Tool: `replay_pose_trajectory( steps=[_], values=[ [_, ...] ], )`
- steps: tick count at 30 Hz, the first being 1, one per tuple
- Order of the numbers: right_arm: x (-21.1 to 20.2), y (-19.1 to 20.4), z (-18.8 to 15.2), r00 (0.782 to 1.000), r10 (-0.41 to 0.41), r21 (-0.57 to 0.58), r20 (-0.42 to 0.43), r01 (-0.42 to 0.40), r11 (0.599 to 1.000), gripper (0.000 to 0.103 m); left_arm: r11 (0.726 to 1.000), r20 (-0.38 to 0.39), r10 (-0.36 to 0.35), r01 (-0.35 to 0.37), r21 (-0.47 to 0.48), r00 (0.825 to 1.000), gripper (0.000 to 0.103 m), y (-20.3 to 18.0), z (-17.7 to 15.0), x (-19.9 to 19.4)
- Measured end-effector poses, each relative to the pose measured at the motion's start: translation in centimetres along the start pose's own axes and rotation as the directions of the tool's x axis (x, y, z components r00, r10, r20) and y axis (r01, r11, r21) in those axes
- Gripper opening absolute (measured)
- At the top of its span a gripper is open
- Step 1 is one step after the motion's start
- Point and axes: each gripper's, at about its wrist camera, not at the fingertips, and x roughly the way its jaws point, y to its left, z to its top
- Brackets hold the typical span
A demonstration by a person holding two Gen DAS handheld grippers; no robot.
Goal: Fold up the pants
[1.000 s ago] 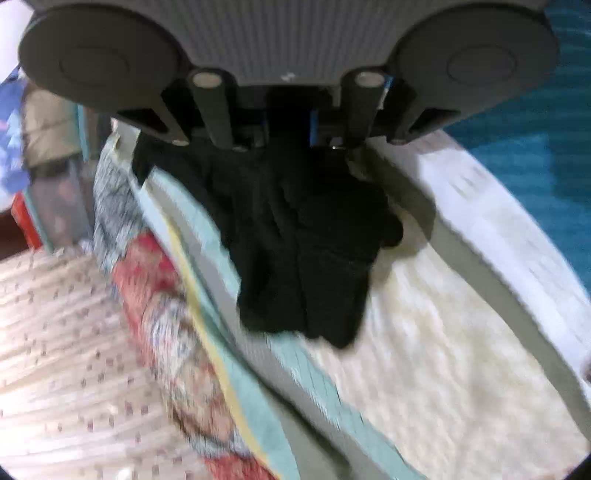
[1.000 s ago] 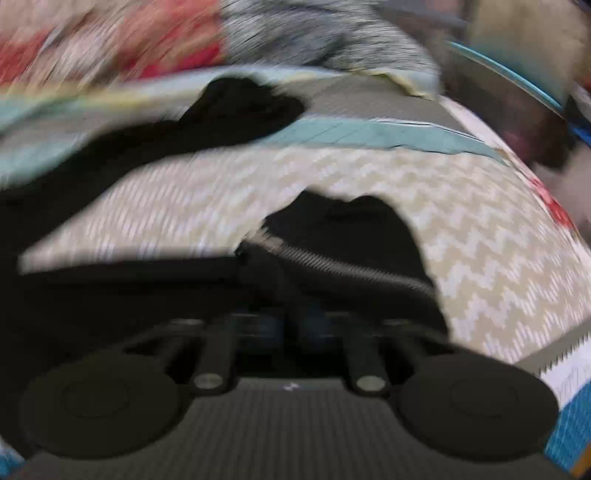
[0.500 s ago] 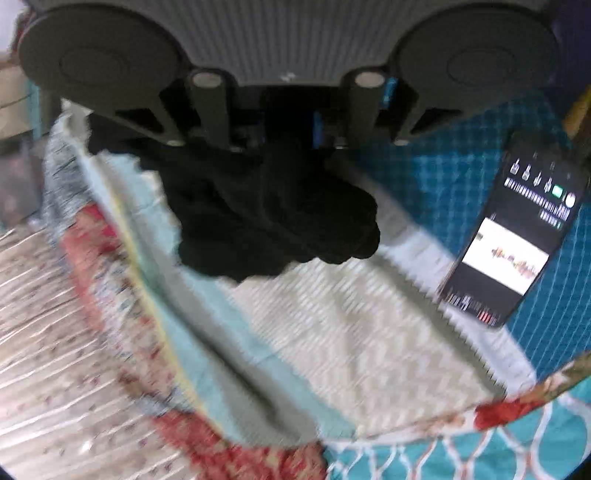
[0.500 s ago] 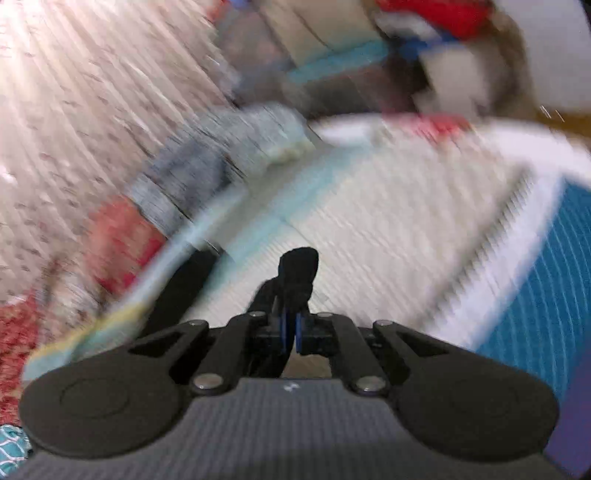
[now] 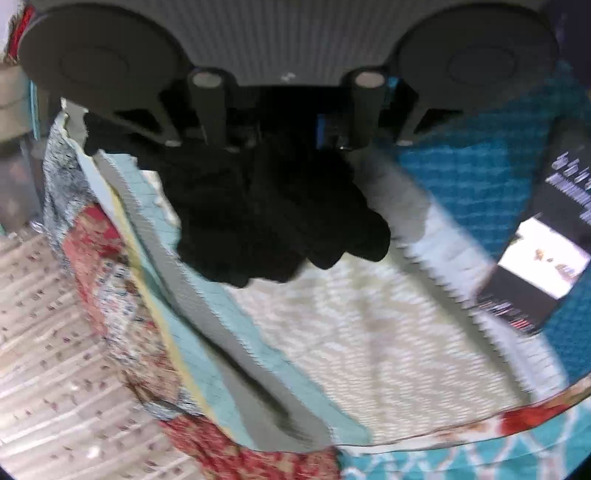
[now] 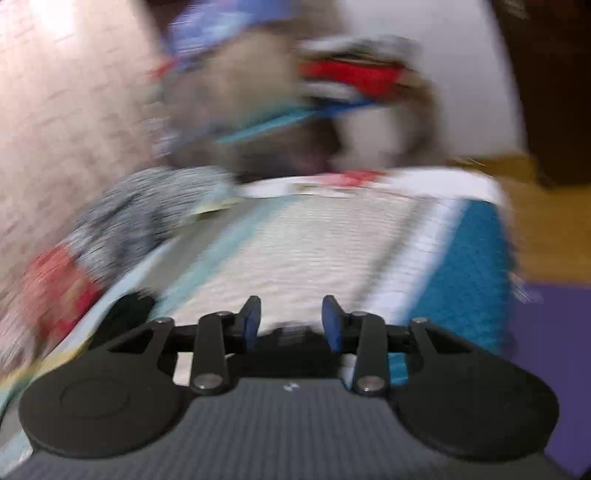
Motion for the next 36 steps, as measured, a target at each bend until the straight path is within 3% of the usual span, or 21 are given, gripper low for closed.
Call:
replay_pose_trajectory(
  steps=[2,4,5,7,9,12,14,16,18,22,24,26,27,29,32,36],
  values=[
    [0.3,3.7,-1.0,0.982,0.165,-0.093,-0.092,-0.174,0.98,0.048,0.999,0.005,-0.038,0.038,0.037,0.999,0.021,-2.3,0.5,0.8],
    [0.5,8.0,-3.0,0.939,0.288,-0.169,-0.19,-0.32,0.932,0.048,0.991,0.014,-0.061,0.058,0.117,0.998,0.024,-5.6,0.9,1.7],
    [0.2,10.4,-4.4,0.908,0.343,-0.198,-0.24,-0.392,0.899,0.048,0.983,0.014,-0.071,0.068,0.172,0.997,0.034,-7.6,1.0,2.4],
    [-0.1,14.8,-7.1,0.835,0.43,-0.221,-0.343,-0.516,0.828,0.048,0.954,-0.026,-0.126,0.128,0.271,0.992,0.055,-10.4,1.0,3.8],
    [-0.9,19.0,-9.8,0.741,0.482,-0.217,-0.467,-0.625,0.75,0.048,0.921,-0.092,-0.15,0.173,0.349,0.984,0.054,-11.9,0.8,4.3],
    [-4.0,23.5,-13.4,0.589,0.529,-0.203,-0.611,-0.763,0.614,0.048,0.894,-0.037,-0.196,0.194,0.404,0.98,0.058,-11.1,0.9,1.9],
    [-6.3,25.5,-15.5,0.497,0.539,-0.211,-0.68,-0.837,0.506,0.049,0.905,0.026,-0.195,0.169,0.391,0.98,0.061,-8.9,1.2,0.0],
    [-8.3,26.6,-17.5,0.453,0.53,-0.232,-0.717,-0.872,0.431,0.05,0.932,0.042,-0.167,0.143,0.334,0.985,0.061,-6.4,1.5,-1.0],
    [-8.3,28.1,-18.1,0.439,0.518,-0.245,-0.734,-0.883,0.401,0.05,0.954,0.024,-0.15,0.138,0.264,0.988,0.061,-4.5,1.4,-1.0],
    [-7.8,29.5,-19.1,0.418,0.493,-0.205,-0.763,-0.88,0.428,0.051,0.96,-0.017,-0.15,0.15,0.236,0.989,0.063,-3.8,1.3,0.4],
    [-6.9,29.6,-18.7,0.422,0.476,-0.206,-0.771,-0.874,0.44,0.051,0.958,-0.059,-0.146,0.156,0.239,0.988,0.076,-4.7,0.9,2.1],
    [-6.0,29.4,-18.0,0.436,0.463,-0.202,-0.772,-0.858,0.472,0.053,0.954,-0.079,-0.146,0.161,0.252,0.986,0.078,-5.5,0.4,3.5],
    [-6.1,29.3,-18.0,0.44,0.457,-0.196,-0.773,-0.85,0.489,0.054,0.948,-0.091,-0.151,0.17,0.269,0.984,0.073,-6.0,0.0,4.4],
    [-4.4,26.9,-16.7,0.426,0.445,-0.181,-0.788,-0.851,0.493,0.054,0.94,-0.131,-0.135,0.168,0.298,0.982,0.008,-6.8,-0.7,5.7],
    [-4.2,26.2,-16.3,0.425,0.438,-0.178,-0.792,-0.848,0.5,0.054,0.947,-0.103,-0.101,0.128,0.296,0.99,0.009,-5.7,-1.2,4.1],
    [-4.5,26.0,-16.2,0.395,0.466,-0.151,-0.792,-0.865,0.478,0.054,0.974,0.035,-0.099,0.089,0.208,0.995,0.009,0.1,-1.1,-3.8]
  ],
)
